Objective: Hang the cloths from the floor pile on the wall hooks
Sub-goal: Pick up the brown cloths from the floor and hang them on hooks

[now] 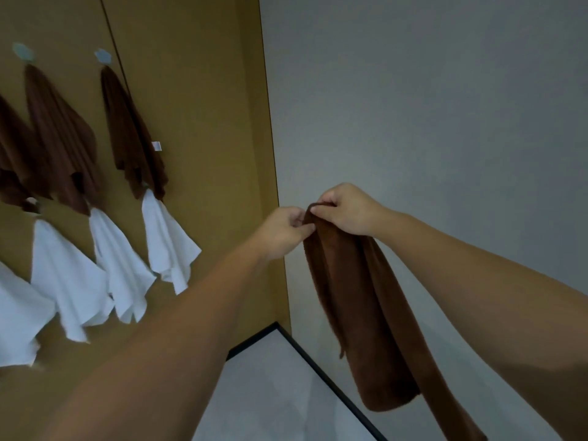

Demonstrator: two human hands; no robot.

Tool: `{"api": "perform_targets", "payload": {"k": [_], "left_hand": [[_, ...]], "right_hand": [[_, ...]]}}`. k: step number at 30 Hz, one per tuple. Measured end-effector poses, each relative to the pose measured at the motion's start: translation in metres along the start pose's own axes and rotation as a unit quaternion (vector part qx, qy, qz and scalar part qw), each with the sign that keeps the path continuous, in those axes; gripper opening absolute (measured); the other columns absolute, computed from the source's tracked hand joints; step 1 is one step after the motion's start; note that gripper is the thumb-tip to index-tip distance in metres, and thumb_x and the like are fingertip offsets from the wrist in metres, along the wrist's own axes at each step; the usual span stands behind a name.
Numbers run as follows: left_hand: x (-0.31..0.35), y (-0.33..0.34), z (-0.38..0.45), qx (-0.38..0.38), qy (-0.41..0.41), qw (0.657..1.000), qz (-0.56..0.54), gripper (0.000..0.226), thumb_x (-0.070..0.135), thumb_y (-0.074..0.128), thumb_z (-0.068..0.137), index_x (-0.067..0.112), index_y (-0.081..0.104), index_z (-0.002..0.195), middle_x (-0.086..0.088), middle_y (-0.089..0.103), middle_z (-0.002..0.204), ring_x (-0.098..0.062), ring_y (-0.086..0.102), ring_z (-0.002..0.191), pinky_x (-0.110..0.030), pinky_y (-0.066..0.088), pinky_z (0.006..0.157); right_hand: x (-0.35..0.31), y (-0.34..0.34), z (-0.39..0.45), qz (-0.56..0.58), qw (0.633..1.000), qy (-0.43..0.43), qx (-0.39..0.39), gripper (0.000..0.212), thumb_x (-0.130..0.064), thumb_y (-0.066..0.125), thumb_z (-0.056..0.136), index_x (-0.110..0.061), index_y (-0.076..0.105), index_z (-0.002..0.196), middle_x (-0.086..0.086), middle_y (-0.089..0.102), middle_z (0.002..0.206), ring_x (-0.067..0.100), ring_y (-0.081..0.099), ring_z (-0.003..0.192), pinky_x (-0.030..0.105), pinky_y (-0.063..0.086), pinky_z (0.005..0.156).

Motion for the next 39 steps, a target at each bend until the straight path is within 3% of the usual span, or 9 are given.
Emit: {"api": "perform_targets", "payload": {"k": [4,8,11,18,21,25,31,34,39], "left_hand": [[0.004,0.004,0.005,0.036,-0.023,0.999,0.006,0.018,0.014,0.05,0.095,0.014,0.056,0.078,-0.003,0.056,0.072,-0.018,0.051,0.066,-0.031,0.041,0.063],[0.012,-0.008,0.006,0.058,-0.034,0.993,0.094,0.028,0.022,0.044,0.098,0.001,0.061,0.097,-0.018,0.066,0.094,-0.026,0.06,0.08,-0.033,0.046,0.072],[0.016,-0.031,0.004,0.077,-0.032,0.99,0.114,0.027,0.021,0.042,0.098,0.002,0.062,0.097,-0.015,0.064,0.092,-0.025,0.06,0.083,-0.031,0.046,0.072],[-0.018,-0.072,-0.023,0.071,-0.081,0.978,0.181,0.019,0.023,0.044,0.098,0.015,0.06,0.093,0.002,0.058,0.082,-0.015,0.055,0.078,-0.026,0.04,0.063],[-0.038,-0.068,-0.036,0.02,-0.1,0.99,0.093,0.009,0.017,0.056,0.092,0.017,0.056,0.101,0.0,0.062,0.094,-0.016,0.059,0.089,-0.024,0.044,0.077],[-0.04,-0.053,-0.05,-0.037,-0.051,0.996,-0.06,0.01,0.005,0.055,0.092,0.015,0.056,0.095,0.004,0.06,0.084,-0.001,0.059,0.075,-0.014,0.046,0.07],[-0.047,-0.06,-0.052,-0.064,-0.037,0.968,-0.239,0.022,-0.005,0.045,0.093,0.012,0.055,0.083,-0.002,0.06,0.082,-0.015,0.058,0.082,-0.029,0.048,0.085],[-0.05,-0.066,-0.055,-0.065,-0.072,0.957,-0.274,0.021,-0.004,0.045,0.092,0.011,0.055,0.081,-0.005,0.06,0.08,-0.016,0.056,0.075,-0.03,0.045,0.076],[-0.058,-0.099,-0.059,-0.029,-0.072,0.996,-0.037,0.009,0.009,0.059,0.09,0.014,0.064,0.086,-0.001,0.066,0.078,-0.015,0.061,0.073,-0.03,0.049,0.072]], "right_hand": [[0.01,-0.008,-0.009,0.008,1.0,0.023,-0.015,0.025,-0.028,0.059,0.091,-0.007,0.069,0.08,0.002,0.06,0.066,0.009,0.052,0.057,0.019,0.04,0.054],[0.038,-0.004,-0.027,0.078,0.988,0.102,-0.091,0.019,-0.029,0.065,0.088,-0.012,0.07,0.08,0.0,0.069,0.074,0.011,0.063,0.065,0.02,0.049,0.062],[0.057,0.011,-0.04,0.127,0.972,0.14,-0.138,0.015,-0.027,0.065,0.088,-0.014,0.071,0.086,0.003,0.074,0.086,0.017,0.07,0.079,0.026,0.056,0.075],[0.033,0.023,-0.026,0.182,0.974,0.126,-0.05,0.015,-0.027,0.068,0.086,-0.014,0.073,0.081,0.001,0.073,0.077,0.012,0.069,0.07,0.024,0.053,0.067],[-0.007,0.029,-0.005,0.124,0.989,0.063,-0.04,0.02,-0.028,0.069,0.084,-0.009,0.073,0.085,0.009,0.073,0.085,0.016,0.068,0.075,0.031,0.055,0.073],[-0.057,0.045,0.013,0.057,0.996,-0.002,-0.064,0.02,-0.029,0.069,0.084,-0.011,0.075,0.087,0.009,0.073,0.086,0.021,0.068,0.08,0.033,0.054,0.077],[-0.07,0.047,0.02,0.055,0.997,0.0,-0.06,0.018,-0.031,0.069,0.083,-0.014,0.076,0.087,0.006,0.073,0.083,0.018,0.068,0.076,0.031,0.055,0.074],[-0.064,0.049,0.021,0.058,0.995,-0.001,-0.075,0.018,-0.031,0.071,0.082,-0.014,0.075,0.086,0.004,0.073,0.082,0.015,0.067,0.075,0.028,0.054,0.072],[-0.046,0.068,0.019,0.008,0.988,0.002,-0.157,0.024,-0.039,0.069,0.082,-0.016,0.073,0.08,-0.001,0.069,0.073,0.01,0.063,0.067,0.028,0.052,0.067]]}}
Point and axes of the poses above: each hand's wrist, its own z-axis towards the middle knuckle, its own y-axis out of the palm, x = y × z, the point moved 2 cm from there along z, towards the middle knuckle
